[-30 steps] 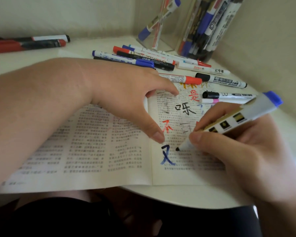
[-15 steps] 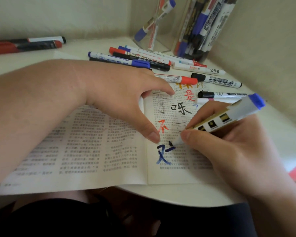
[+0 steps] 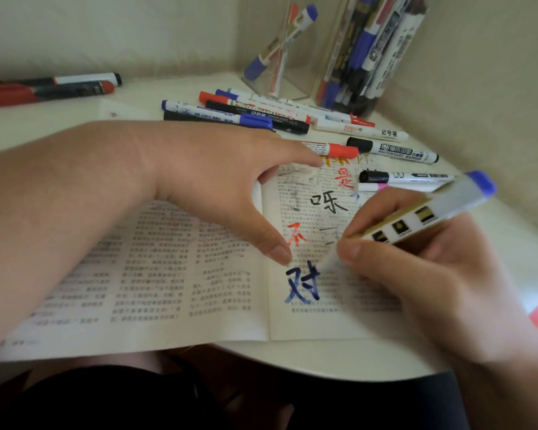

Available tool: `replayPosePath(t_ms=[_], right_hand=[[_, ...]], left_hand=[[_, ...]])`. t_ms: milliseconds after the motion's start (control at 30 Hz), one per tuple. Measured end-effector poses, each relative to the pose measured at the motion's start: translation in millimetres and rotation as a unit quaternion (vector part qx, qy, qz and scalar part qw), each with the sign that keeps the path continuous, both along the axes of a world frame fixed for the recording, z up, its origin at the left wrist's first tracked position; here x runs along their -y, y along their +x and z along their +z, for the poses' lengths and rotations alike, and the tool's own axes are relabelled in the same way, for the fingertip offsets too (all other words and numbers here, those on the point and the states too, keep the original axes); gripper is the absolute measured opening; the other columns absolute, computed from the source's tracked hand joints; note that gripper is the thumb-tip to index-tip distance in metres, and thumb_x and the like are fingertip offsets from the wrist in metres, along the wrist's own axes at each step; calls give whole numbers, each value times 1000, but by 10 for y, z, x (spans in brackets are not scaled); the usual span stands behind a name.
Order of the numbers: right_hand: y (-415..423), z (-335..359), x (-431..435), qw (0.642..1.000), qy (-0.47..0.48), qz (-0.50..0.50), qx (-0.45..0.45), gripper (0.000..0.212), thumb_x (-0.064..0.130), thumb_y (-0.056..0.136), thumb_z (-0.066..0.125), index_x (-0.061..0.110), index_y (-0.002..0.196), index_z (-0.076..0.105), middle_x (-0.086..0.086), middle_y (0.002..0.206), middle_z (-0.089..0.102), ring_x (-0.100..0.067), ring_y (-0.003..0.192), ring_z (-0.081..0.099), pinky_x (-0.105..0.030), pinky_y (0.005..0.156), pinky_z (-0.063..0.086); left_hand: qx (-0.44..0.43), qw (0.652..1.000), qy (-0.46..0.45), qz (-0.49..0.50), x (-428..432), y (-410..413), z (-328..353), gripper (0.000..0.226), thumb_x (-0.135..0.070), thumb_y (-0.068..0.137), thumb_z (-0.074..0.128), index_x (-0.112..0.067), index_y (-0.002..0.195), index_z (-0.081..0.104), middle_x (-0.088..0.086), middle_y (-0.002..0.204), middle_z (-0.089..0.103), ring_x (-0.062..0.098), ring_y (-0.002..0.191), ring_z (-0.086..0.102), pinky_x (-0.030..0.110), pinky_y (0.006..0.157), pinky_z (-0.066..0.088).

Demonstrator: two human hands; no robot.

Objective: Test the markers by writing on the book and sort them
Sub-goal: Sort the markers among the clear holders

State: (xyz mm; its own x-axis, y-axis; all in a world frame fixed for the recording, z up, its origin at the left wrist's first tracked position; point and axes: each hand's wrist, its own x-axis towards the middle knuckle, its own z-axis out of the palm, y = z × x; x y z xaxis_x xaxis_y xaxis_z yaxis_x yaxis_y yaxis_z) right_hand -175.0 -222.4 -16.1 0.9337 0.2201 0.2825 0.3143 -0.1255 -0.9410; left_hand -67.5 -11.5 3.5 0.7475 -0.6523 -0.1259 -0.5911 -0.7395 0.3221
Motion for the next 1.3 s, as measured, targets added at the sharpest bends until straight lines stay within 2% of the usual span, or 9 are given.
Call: replayPosePath(t_ms=[67,167,300,433,600,933,1067,1200,1300], right_hand=[[68,-1,73,998,47,-19,-21,18,14,73,83,7,80,68,1,56,59,-13,47,50,-19,48,40],[272,226,145,998,57,-11,-6,32,29,64,86,11,84,70,3,52,50,-12,42,33,-19,47,28],[771,704,138,995,43,88,5,22,8,57,79,10,78,72,-20,54,39,-17,43,28,-22,46,20],[1358,977,0,996,53,73,-7,6,8,73,67,2,71,65,-11,53,37,-22,49,22,-25,46,18],[1557,698,-131,986,165,31,-5,9,6,73,55,11,66,57,-9,58,37,-17,48,26,-23,45,19],[1543,492,-49,993,96,64,-17,13,10,78,68,20,72,63,-12,61,48,-21,51,38,-27,46,26],[1508,478,-34,991,34,126,4,18,11,78,82,6,83,65,-12,62,60,-16,47,51,-21,43,39],[1503,514,17,992,17,125,-8,30,34,72,86,12,89,74,-20,77,71,-25,58,63,-24,43,41],[1523,525,65,987,56,144,-48,40,45,72,84,14,96,78,-21,82,72,-28,61,62,-23,48,37]], left_hand=[[-33,997,-67,-14,-27,39,10,92,-71,70,68,-63,145,14,-22,100,50,2,76,54,20,64,41],[-28,978,-204,-12,-40,65,11,60,-25,97,45,-49,144,17,-18,107,54,8,78,59,25,72,47],[-34,949,-311,30,-10,119,-137,66,-2,96,46,-45,140,24,-17,109,65,7,106,63,27,94,46],[-84,878,-461,100,-40,231,-136,61,9,94,60,-37,129,40,-3,107,73,9,107,69,24,96,51],[-90,858,-490,124,-62,292,-127,52,6,90,67,-34,118,46,-8,107,75,13,105,71,32,96,53],[-96,856,-492,124,-28,277,-119,30,-4,85,74,-19,102,54,-4,105,76,13,101,73,25,91,56],[-111,845,-512,108,-36,238,-93,29,-21,75,73,-20,101,59,-3,99,76,15,97,74,29,89,57],[-111,829,-539,96,-55,286,-88,17,-23,83,71,-21,99,67,2,77,69,15,70,66,24,71,53],[-141,801,-573,104,-97,350,-117,16,-34,89,71,-23,100,72,6,64,53,19,63,49,30,67,43]])
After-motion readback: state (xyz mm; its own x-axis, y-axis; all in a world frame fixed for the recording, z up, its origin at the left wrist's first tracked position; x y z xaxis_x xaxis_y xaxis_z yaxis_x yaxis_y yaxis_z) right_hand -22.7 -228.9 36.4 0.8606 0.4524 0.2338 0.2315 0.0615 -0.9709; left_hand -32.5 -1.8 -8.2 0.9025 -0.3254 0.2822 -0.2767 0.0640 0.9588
